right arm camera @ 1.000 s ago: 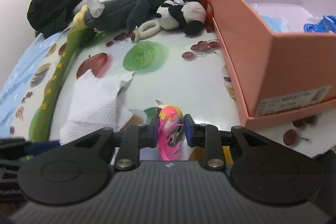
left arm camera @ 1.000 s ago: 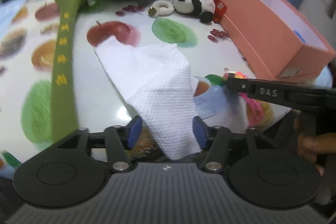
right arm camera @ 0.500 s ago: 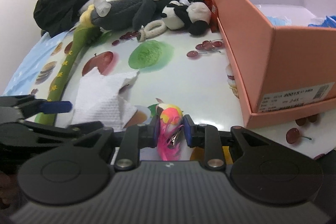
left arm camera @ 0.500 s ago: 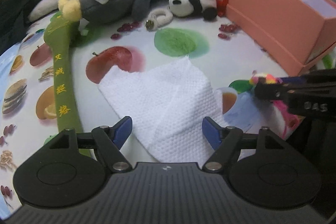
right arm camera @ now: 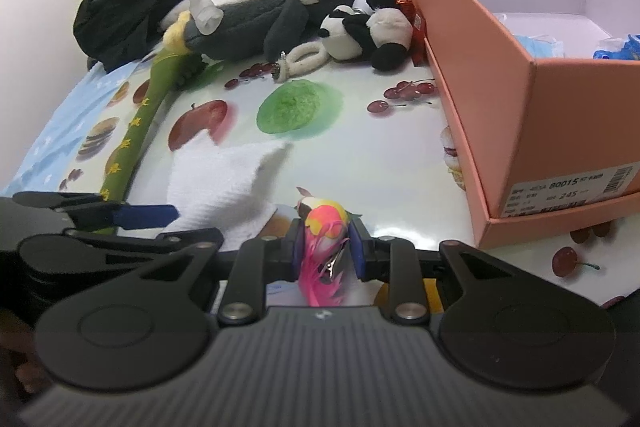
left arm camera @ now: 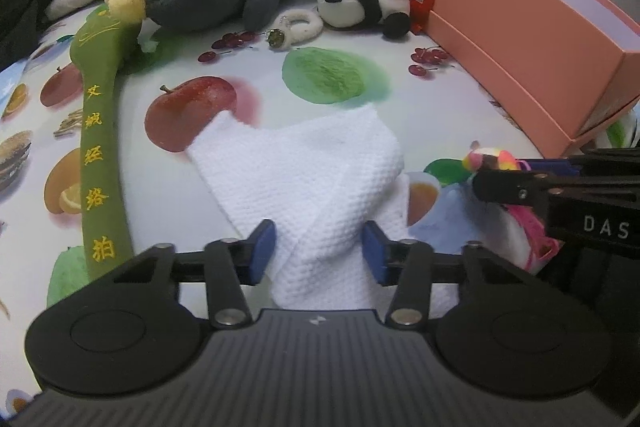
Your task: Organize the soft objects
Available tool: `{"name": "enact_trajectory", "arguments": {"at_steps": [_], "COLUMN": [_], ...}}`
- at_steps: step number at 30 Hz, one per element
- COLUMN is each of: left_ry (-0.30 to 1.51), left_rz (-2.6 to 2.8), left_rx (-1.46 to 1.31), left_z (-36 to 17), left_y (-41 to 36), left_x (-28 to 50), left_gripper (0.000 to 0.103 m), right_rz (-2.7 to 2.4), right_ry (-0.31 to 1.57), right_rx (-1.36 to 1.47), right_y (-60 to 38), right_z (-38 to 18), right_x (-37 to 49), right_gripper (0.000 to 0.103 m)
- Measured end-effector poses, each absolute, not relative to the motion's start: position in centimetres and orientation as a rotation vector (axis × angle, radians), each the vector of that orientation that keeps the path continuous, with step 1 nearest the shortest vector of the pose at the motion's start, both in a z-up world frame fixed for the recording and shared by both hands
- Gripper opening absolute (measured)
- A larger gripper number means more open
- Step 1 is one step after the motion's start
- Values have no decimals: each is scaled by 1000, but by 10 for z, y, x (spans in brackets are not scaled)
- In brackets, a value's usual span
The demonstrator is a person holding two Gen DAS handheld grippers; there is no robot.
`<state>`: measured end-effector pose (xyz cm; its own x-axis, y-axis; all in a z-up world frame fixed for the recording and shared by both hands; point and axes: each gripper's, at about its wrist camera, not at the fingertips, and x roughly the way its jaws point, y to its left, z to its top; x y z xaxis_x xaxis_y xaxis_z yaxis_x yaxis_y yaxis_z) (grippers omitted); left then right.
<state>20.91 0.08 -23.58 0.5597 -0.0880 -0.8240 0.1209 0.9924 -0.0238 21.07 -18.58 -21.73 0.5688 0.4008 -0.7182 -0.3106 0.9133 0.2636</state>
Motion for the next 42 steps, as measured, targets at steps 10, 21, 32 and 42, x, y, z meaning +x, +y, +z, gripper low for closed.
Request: {"name": "enact_trajectory", "arguments": {"at_steps": [10,21,32,42], "left_ry": [958,795,651,584], "left_rz": [-72,-34,-96,-183], "left_rx": [-49,-212,-274,-265], "left_z": [-219,-131,-47,15], "left_y": [0,5,-14,-57], "left_x": [208,207,225,264], "left_gripper": [9,9,9,9], "right_rz": [418,429,415,331], "right_ry": [833,693,519,417], "right_rx": [112,113,80,68], "right_y": [-191,-202,-216,-249], "right_z": [-199,-135,-52,12], "right_x": [209,215,227,255], "right_gripper": [28,28,28,28]}}
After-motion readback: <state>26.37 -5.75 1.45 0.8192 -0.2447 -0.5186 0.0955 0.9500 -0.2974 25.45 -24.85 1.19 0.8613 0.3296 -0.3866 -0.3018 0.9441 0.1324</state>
